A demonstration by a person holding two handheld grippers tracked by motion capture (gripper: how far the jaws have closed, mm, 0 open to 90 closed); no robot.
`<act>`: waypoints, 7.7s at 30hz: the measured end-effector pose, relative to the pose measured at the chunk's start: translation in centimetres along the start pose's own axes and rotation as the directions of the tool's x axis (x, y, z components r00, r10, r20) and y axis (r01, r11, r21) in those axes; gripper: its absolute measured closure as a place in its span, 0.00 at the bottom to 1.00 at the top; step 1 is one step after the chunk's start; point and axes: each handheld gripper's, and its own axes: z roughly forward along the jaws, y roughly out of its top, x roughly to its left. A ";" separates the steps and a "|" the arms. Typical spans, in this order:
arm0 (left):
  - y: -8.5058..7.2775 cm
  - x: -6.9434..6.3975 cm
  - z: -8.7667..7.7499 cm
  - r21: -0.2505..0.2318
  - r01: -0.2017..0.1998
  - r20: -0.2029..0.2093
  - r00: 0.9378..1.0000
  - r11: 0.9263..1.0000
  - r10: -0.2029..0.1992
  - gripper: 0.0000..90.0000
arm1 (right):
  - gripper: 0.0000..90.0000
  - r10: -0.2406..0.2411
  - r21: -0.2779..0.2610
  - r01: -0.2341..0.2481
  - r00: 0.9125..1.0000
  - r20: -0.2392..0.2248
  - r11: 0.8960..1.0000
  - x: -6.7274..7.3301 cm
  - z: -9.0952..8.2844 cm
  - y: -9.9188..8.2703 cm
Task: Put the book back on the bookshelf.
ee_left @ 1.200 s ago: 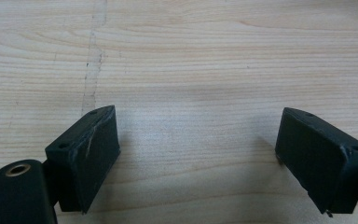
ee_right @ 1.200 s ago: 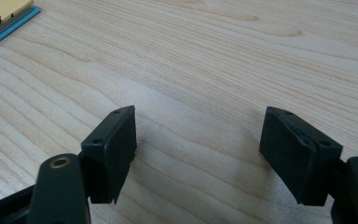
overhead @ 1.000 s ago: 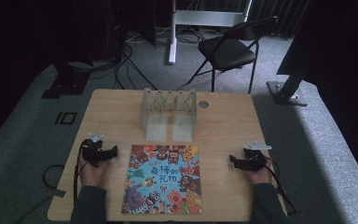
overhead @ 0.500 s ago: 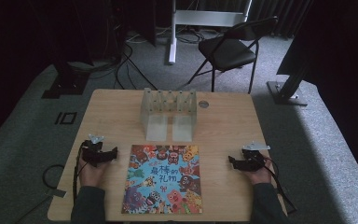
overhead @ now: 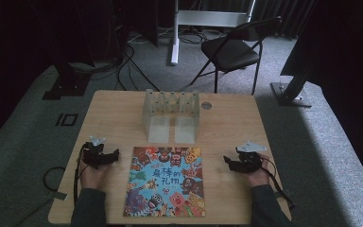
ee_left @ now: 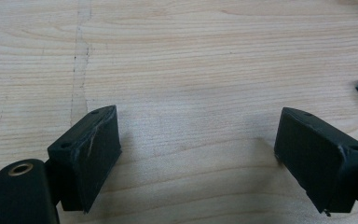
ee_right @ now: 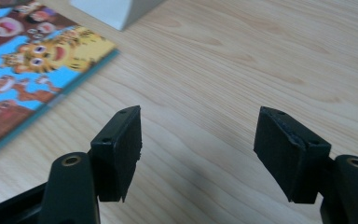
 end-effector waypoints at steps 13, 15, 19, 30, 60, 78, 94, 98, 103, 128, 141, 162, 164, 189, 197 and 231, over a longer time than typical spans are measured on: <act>-0.1 -0.1 -0.1 -0.001 -0.006 0.007 1.000 1.000 0.006 0.17 | 0.38 -0.087 -0.005 0.087 0.994 -0.059 0.996 1.9 0.5 2.6; -0.2 -0.2 -0.3 -0.015 -0.028 0.029 0.999 0.999 0.029 0.24 | 0.39 -0.107 0.004 0.108 0.991 -0.078 0.994 2.4 1.2 3.3; -0.1 -0.5 -0.4 -0.012 -0.024 0.027 0.999 1.000 0.024 0.31 | 0.39 -0.107 -0.008 0.107 0.988 -0.110 0.994 2.9 1.8 3.9; -0.1 -1.0 -0.8 -0.003 -0.012 0.020 1.000 1.000 0.012 0.46 | 0.36 -0.126 -0.004 0.128 0.975 -0.181 0.992 4.5 3.8 5.7; -1.4 -9.2 -6.0 -0.142 -0.265 0.240 0.926 0.954 0.293 0.24 | 0.24 -0.047 0.080 0.074 0.952 -0.303 0.994 5.8 9.5 5.8; -4.8 -13.7 -9.3 -0.191 -0.378 0.343 0.839 0.906 0.422 0.21 | 0.26 0.054 0.096 -0.020 0.929 -0.365 0.995 5.0 10.0 5.6; -6.6 -17.8 -11.0 -0.238 -0.522 0.414 0.708 0.819 0.572 0.16 | 0.28 0.129 0.064 -0.113 0.903 -0.410 0.992 4.0 9.2 6.1; -6.8 -19.2 -11.3 -0.258 -0.562 0.425 0.664 0.786 0.615 0.13 | 0.28 0.133 0.052 -0.122 0.898 -0.419 0.991 3.9 8.7 6.5; -7.3 -20.7 -11.0 -0.246 -0.603 0.423 0.638 0.759 0.643 0.10 | 0.28 0.144 0.054 -0.134 0.893 -0.426 0.990 3.8 8.5 6.8; -7.5 -22.2 -11.6 -0.310 -0.612 0.340 0.643 0.728 0.686 0.07 | 0.30 0.140 0.029 -0.142 0.886 -0.441 0.989 3.7 7.1 8.3; -6.8 -21.7 -12.1 -0.338 -0.572 0.341 0.665 0.747 0.664 0.08 | 0.38 0.133 0.055 -0.121 0.868 -0.478 0.991 4.4 6.6 9.4; -6.1 -19.2 -13.5 -0.355 -0.465 0.426 0.692 0.811 0.583 0.14 | 0.58 0.152 0.074 -0.133 0.830 -0.536 0.988 4.3 6.7 10.2; -6.0 -19.0 -13.4 -0.354 -0.460 0.423 0.698 0.815 0.577 0.14 | 0.60 0.164 0.077 -0.145 0.822 -0.546 0.986 4.2 6.7 10.3; -4.1 -13.0 -10.6 -0.249 -0.304 0.460 0.798 0.919 0.389 0.14 | 0.71 0.143 0.033 -0.154 0.784 -0.604 0.987 4.5 4.8 12.2; -3.8 -11.7 -10.0 -0.226 -0.251 0.482 0.811 0.941 0.332 0.14 | 0.71 0.128 0.021 -0.144 0.791 -0.598 0.989 4.7 4.2 12.5; -3.4 -9.9 -9.8 -0.210 -0.199 0.487 0.828 0.957 0.279 0.15 | 0.77 0.108 -0.058 -0.173 0.806 -0.582 0.983 5.0 0.4 12.8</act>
